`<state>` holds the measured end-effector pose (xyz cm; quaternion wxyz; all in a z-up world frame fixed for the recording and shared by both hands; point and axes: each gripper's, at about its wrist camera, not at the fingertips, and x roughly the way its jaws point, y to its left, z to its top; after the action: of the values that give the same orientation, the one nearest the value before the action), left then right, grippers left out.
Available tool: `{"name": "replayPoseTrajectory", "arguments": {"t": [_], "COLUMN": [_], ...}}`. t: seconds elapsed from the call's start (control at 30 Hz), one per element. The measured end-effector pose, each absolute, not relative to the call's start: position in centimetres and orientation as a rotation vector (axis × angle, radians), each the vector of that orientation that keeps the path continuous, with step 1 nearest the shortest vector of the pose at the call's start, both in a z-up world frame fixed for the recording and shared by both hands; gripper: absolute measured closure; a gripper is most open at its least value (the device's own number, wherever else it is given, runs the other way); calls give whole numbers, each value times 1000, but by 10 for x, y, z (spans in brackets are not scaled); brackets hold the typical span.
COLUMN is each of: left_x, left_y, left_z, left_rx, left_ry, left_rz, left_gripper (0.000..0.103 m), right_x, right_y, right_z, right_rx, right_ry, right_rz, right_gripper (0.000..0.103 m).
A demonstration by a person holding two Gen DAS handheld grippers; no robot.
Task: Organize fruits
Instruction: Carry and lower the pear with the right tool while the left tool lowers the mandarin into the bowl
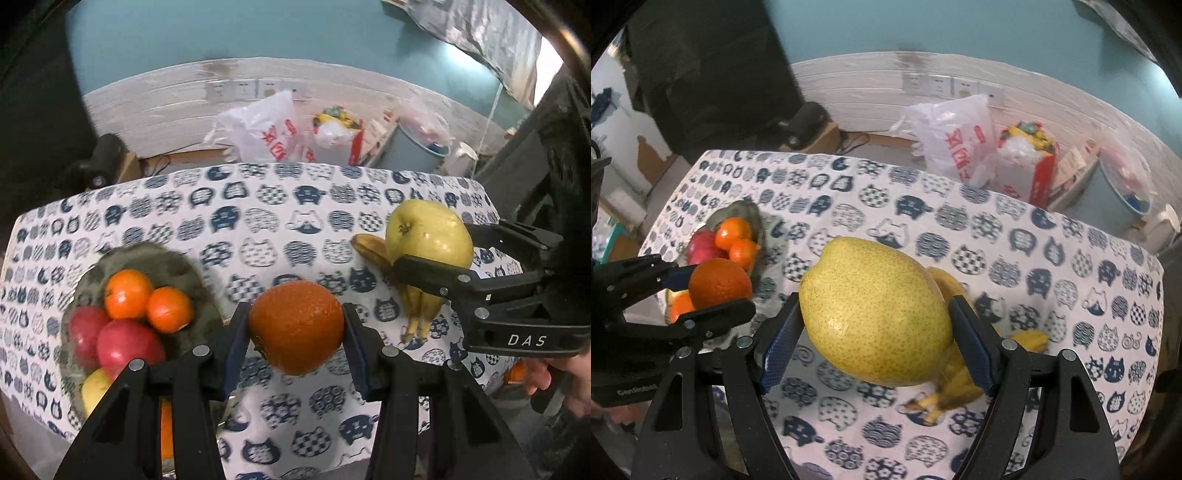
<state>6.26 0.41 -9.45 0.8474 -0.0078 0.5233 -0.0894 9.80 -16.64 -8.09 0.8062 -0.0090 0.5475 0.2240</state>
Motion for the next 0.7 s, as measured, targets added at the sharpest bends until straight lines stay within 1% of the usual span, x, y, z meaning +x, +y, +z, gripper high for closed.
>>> {"name": "replayPoseTrajectory", "arguments": {"t": [0.33, 0.7], "left_x": [37, 19], "left_y": [70, 117], "left_z": [-91, -94], "left_rx": [-95, -131], "left_ry": [1092, 1092], "left_rz": [-93, -15], "left_gripper": [54, 54], "right_x": [92, 85], "right_y": [-103, -45], "right_z": [-80, -88], "right_rx": [-65, -109], "right_ry": [1184, 1213], "right_rz": [589, 673], "right_gripper": [25, 25]}}
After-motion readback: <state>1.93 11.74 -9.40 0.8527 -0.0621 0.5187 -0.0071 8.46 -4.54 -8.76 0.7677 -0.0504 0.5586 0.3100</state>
